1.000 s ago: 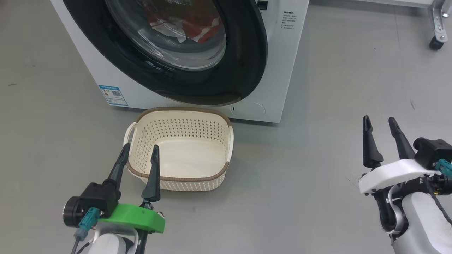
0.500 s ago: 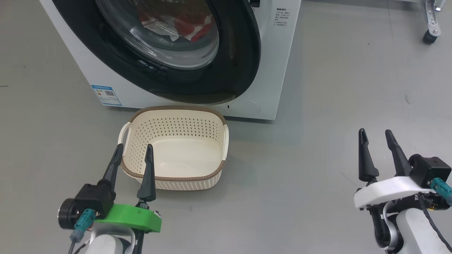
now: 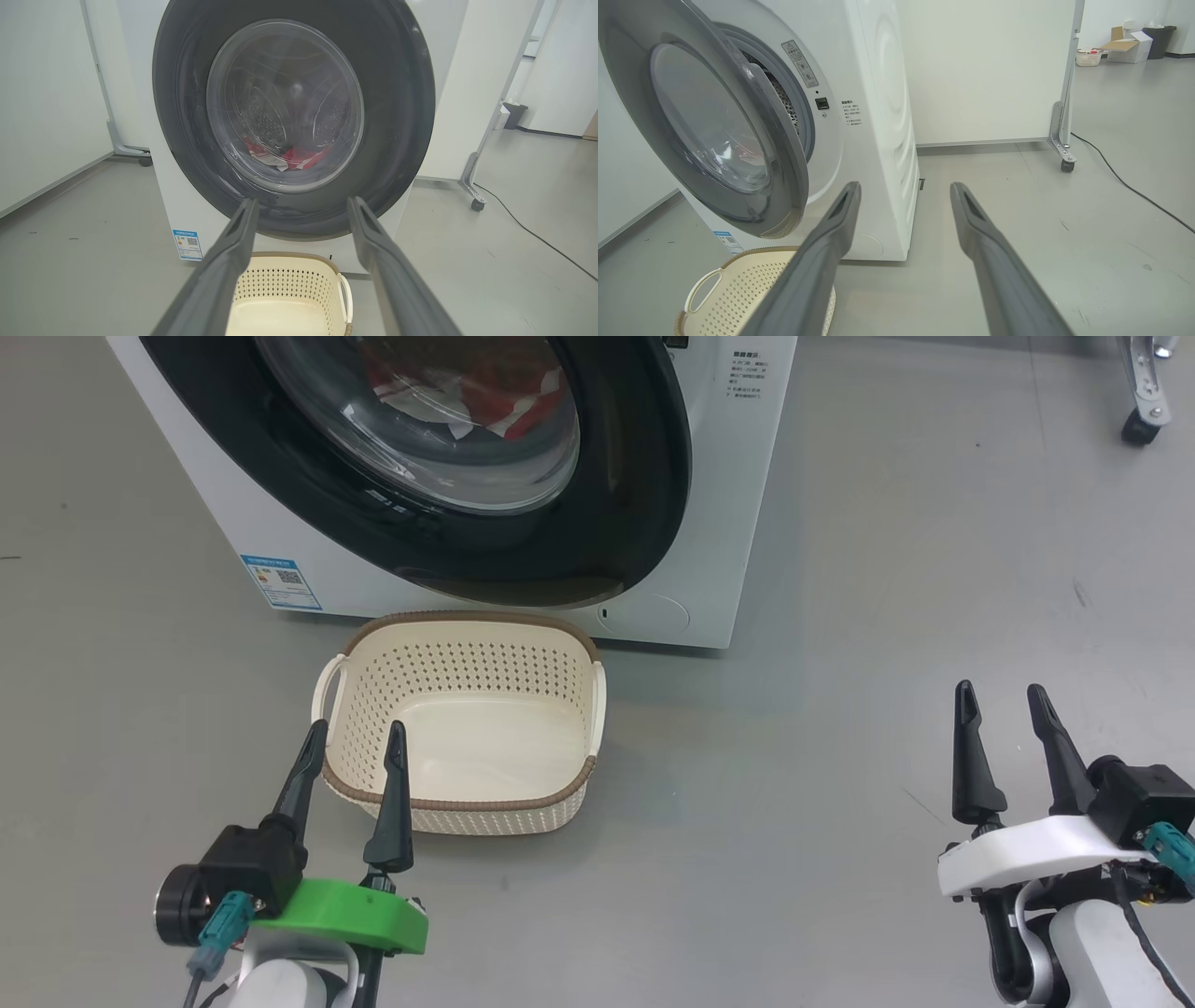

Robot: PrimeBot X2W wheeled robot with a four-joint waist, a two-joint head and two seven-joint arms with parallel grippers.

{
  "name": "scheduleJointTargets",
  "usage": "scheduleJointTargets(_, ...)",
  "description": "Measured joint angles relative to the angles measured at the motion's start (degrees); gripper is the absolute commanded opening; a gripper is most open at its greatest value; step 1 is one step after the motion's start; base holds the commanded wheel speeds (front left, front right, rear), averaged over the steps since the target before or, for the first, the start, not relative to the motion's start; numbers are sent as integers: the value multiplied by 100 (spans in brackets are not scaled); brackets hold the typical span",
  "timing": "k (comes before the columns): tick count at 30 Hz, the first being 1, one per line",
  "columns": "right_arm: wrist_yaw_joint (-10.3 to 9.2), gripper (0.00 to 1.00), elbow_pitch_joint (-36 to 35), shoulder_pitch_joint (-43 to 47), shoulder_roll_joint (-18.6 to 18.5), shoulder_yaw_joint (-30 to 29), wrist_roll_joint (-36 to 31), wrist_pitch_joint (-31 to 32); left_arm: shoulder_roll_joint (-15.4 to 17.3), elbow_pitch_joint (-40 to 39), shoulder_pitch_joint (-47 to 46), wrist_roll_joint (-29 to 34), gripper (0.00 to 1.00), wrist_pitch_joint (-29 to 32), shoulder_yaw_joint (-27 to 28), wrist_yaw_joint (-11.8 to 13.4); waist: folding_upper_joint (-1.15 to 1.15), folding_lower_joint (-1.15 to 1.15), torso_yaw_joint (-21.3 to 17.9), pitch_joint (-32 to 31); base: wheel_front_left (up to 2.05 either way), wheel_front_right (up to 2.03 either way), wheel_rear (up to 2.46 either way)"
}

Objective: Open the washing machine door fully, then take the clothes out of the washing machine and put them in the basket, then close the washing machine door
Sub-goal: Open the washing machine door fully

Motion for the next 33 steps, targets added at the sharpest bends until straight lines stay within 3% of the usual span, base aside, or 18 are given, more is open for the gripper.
scheduleJointTargets(33, -57, 100, -479, 53, -155, -100, 3, 151, 0, -37, 1, 0, 100, 0, -132, -18, 0, 0, 64, 191, 0, 0, 0)
